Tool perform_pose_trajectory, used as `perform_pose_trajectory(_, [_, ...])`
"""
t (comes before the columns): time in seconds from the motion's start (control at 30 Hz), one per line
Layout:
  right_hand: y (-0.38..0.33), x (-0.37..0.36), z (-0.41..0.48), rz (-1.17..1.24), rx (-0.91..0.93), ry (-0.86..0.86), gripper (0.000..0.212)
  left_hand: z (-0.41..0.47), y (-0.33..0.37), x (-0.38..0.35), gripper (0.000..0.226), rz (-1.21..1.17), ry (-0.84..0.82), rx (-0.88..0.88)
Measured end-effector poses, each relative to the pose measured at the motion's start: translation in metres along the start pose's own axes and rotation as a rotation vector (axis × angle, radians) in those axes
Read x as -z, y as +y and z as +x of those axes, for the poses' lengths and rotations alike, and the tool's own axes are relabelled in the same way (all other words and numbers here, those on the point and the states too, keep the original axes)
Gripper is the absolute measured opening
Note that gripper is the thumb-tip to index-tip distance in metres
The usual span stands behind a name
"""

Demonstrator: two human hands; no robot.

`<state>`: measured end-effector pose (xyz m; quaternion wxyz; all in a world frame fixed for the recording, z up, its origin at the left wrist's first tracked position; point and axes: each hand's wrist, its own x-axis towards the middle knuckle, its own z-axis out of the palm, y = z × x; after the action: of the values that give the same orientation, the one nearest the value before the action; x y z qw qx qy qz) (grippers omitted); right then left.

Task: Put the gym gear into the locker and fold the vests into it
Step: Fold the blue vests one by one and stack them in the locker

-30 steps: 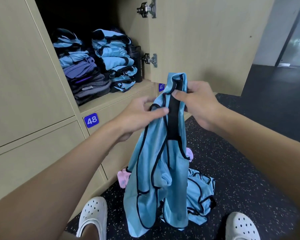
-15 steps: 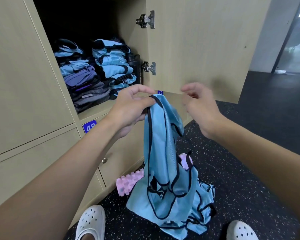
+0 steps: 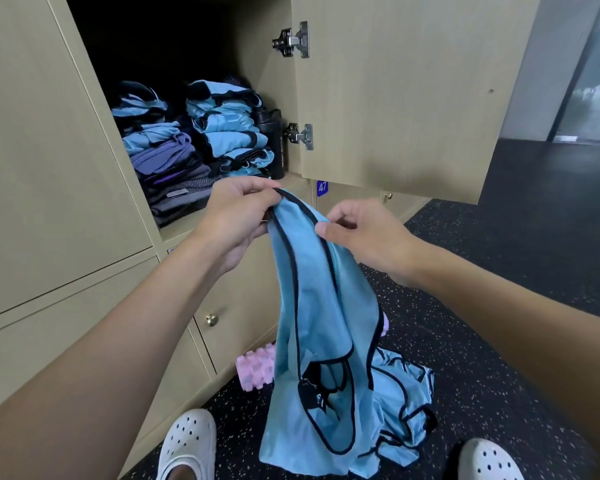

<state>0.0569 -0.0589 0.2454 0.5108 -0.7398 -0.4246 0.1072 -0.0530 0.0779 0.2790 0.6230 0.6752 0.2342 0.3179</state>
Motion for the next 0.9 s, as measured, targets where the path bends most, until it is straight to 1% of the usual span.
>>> perform_pose_trajectory(0.1, [-0.002,0.005,0.003,-0.066,0.025,0.050,0.025,0.005,-0.002,0.003,0.019,0.030,0.057,0.009])
perform_pose_trajectory(0.2, [-0.001,0.012,0.004,-0.155,0.042,0.027,0.029,0.007,-0.005,0.005,0.018,0.074,0.101,0.002])
perform_pose_trajectory(0.27, [-0.002,0.012,0.003,-0.149,0.032,0.039,0.029,0.009,-0.008,0.005,0.018,0.101,0.110,0.000])
perform_pose_trajectory(0.33, [-0.004,0.013,0.004,-0.089,0.024,0.101,0.028,0.008,-0.012,0.004,0.014,0.160,0.093,0.015])
perform_pose_trajectory(0.4, [-0.008,0.013,0.005,0.035,-0.007,0.165,0.025,0.003,-0.017,-0.001,0.012,0.275,0.044,0.037])
perform_pose_trajectory(0.5, [-0.011,0.015,0.008,0.163,-0.064,0.227,0.025,-0.010,-0.020,-0.011,0.020,0.358,-0.068,0.016])
perform_pose_trajectory(0.63, [-0.009,0.016,0.011,0.189,-0.115,0.279,0.023,-0.025,-0.023,-0.024,0.025,0.404,-0.402,0.003])
perform_pose_trajectory(0.67, [-0.008,0.017,0.011,0.189,-0.123,0.295,0.024,-0.028,-0.026,-0.028,0.024,0.429,-0.451,-0.015])
perform_pose_trajectory(0.73, [-0.008,0.019,0.012,0.188,-0.139,0.312,0.025,-0.032,-0.036,-0.036,0.018,0.453,-0.474,-0.070])
perform_pose_trajectory(0.8, [-0.008,0.022,0.010,0.203,-0.154,0.317,0.025,-0.034,-0.042,-0.041,0.010,0.452,-0.449,-0.093])
perform_pose_trajectory(0.9, [-0.004,0.028,0.010,0.221,-0.185,0.332,0.023,-0.031,-0.040,-0.044,0.012,0.374,-0.408,-0.059])
